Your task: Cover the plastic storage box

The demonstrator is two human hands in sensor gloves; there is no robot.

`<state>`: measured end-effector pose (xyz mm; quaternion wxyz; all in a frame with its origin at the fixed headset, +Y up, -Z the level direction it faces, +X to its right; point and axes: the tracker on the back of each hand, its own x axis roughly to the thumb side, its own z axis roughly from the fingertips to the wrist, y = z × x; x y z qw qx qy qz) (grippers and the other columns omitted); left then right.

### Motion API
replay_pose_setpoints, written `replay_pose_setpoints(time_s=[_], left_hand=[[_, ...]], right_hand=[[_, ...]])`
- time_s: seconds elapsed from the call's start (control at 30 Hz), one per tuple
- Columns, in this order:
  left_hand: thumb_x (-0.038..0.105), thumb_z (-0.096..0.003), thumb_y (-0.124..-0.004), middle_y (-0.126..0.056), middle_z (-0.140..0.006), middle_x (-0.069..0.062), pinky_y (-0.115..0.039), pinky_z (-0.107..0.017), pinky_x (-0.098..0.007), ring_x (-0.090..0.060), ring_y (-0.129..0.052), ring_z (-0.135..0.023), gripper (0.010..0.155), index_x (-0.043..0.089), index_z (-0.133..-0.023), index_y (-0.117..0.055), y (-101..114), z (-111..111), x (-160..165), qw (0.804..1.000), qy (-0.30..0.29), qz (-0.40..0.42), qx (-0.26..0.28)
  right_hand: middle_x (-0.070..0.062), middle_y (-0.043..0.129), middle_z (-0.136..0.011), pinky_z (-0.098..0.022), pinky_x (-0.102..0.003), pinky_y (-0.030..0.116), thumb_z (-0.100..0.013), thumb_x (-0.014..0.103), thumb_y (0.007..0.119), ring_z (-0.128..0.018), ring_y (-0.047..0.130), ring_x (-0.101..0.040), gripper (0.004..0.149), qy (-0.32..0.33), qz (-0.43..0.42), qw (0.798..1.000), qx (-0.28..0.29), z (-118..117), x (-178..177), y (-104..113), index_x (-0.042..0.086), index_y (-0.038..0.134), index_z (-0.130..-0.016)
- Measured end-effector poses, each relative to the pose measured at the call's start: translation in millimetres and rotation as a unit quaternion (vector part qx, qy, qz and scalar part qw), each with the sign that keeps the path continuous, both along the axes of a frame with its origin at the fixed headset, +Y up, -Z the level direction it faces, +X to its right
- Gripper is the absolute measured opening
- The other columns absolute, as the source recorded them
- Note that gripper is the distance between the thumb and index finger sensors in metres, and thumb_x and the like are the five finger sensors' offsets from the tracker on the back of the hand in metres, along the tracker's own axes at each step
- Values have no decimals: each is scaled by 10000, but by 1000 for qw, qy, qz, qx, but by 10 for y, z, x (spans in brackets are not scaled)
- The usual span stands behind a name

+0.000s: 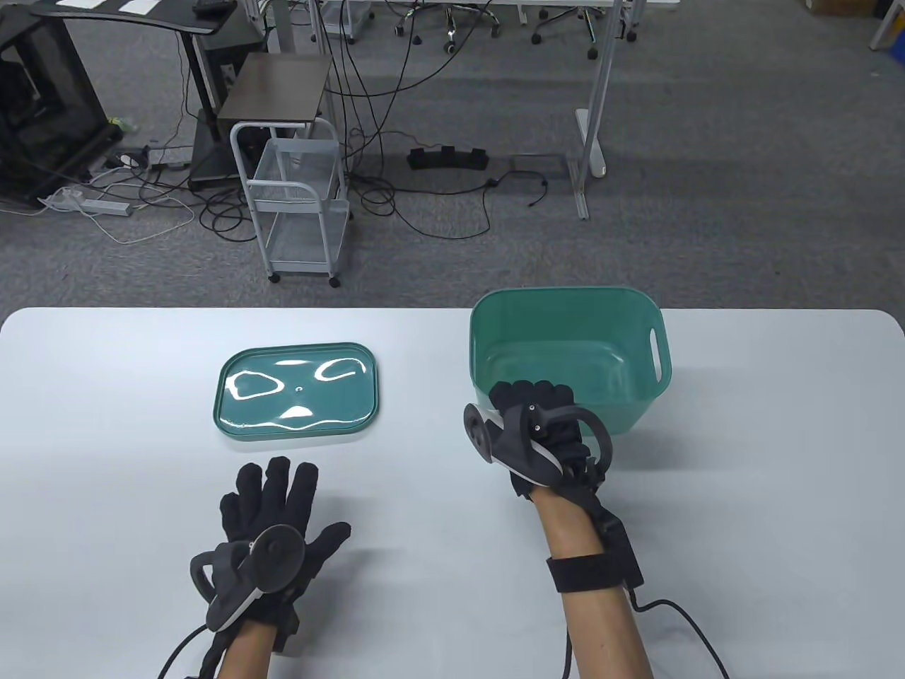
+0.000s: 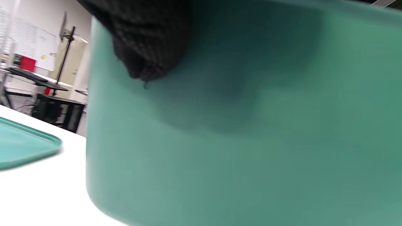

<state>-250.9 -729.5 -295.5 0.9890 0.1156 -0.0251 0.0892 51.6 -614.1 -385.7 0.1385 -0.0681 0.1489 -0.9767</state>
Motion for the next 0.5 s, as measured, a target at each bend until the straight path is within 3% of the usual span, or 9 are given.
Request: replay_pose_setpoints(time_s=[0.17, 0.33, 0.5], left_hand=[[753, -431, -704, -396, -1297, -115, -319, -796, -721, -513, -288, -1190, 903, 355, -1193, -429, 10, 7, 24, 1000, -6, 0, 4], [749, -432, -705, -397, -1296, -110, -320, -795, -721, -513, -289, -1188, 901, 353, -1193, -430, 3, 11, 28, 1000, -8, 2, 1], [747, -431, -706, -399, -1295, -111, -321, -795, -720, -514, -291, -1187, 899, 352, -1191, -433, -1, 10, 29, 1000, -9, 2, 3]], right_hand=[[21, 970, -740, -565, -490, 781, -368, 228, 821, -626, 1002, -250, 453, 41, -39, 998, -29, 411, -291, 44, 264, 761, -816], [19, 971, -734, -558, -484, 787, -366, 233, 820, -617, 1006, -244, 456, 83, -15, 996, -42, 747, -614, -195, 259, 759, -818], [19, 974, -726, -549, -480, 794, -365, 238, 820, -602, 1010, -240, 458, 115, -10, 990, -84, 869, -837, -494, 253, 760, -818]])
